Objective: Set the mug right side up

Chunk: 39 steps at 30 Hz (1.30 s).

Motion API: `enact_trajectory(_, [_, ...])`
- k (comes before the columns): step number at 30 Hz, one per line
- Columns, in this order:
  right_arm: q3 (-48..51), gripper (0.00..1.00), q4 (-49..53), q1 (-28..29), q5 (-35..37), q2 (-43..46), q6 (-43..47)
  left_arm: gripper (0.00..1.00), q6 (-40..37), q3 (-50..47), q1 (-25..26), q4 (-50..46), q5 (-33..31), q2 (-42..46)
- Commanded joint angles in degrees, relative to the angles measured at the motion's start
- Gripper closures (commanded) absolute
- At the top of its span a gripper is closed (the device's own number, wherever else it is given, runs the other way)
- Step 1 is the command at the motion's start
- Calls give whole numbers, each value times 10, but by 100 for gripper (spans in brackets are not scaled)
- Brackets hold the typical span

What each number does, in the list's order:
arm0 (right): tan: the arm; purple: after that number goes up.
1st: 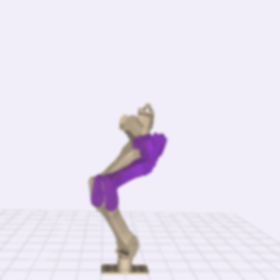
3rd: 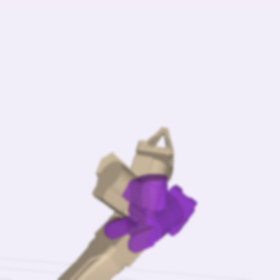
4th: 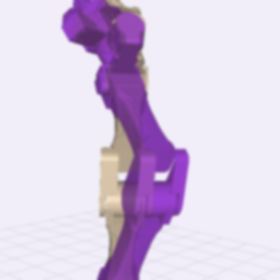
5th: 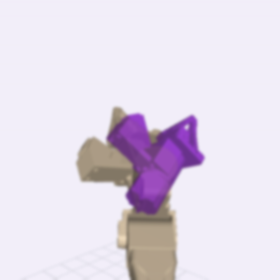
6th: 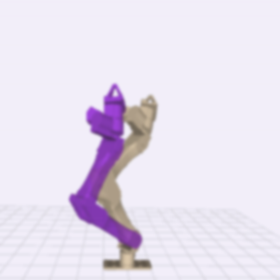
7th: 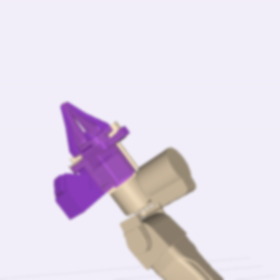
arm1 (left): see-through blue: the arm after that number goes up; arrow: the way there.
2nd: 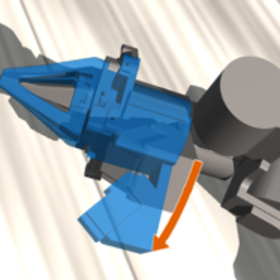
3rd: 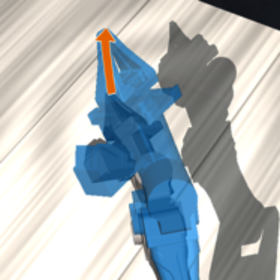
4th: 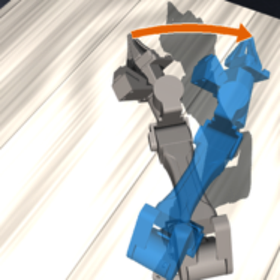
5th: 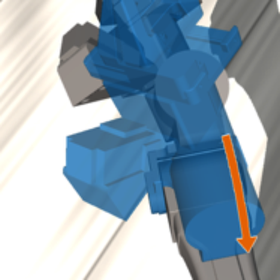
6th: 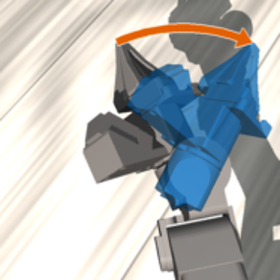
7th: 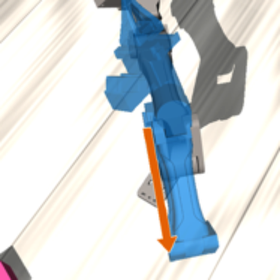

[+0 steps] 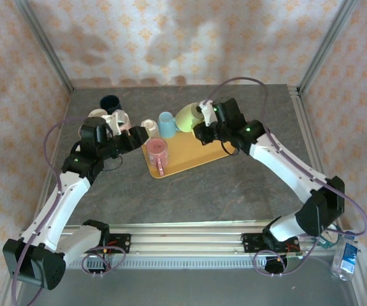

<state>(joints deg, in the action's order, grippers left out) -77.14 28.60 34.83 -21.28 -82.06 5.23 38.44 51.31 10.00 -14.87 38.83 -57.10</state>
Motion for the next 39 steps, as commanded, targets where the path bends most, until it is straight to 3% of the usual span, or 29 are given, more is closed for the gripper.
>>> enact_trajectory(1, [8, 100, -111, -1, -57, 46, -75, 44, 85, -27, 5, 116, 33, 13])
enact_trajectory(8, [46, 100, -264, -1, -139, 80, -208, 45, 229, -69, 62, 338, 35, -13])
enact_trajectory(15, [96, 100, -428, -1, -158, 90, -348, 44, 321, -71, 119, 477, -36, -47])
enact_trajectory(20, [124, 100, -518, 0, -145, 86, -417, 44, 353, -80, 124, 505, -74, -54])
enact_trajectory(39, [151, 100, -619, 8, -139, 80, -487, 44, 385, -68, 143, 514, -105, -86])
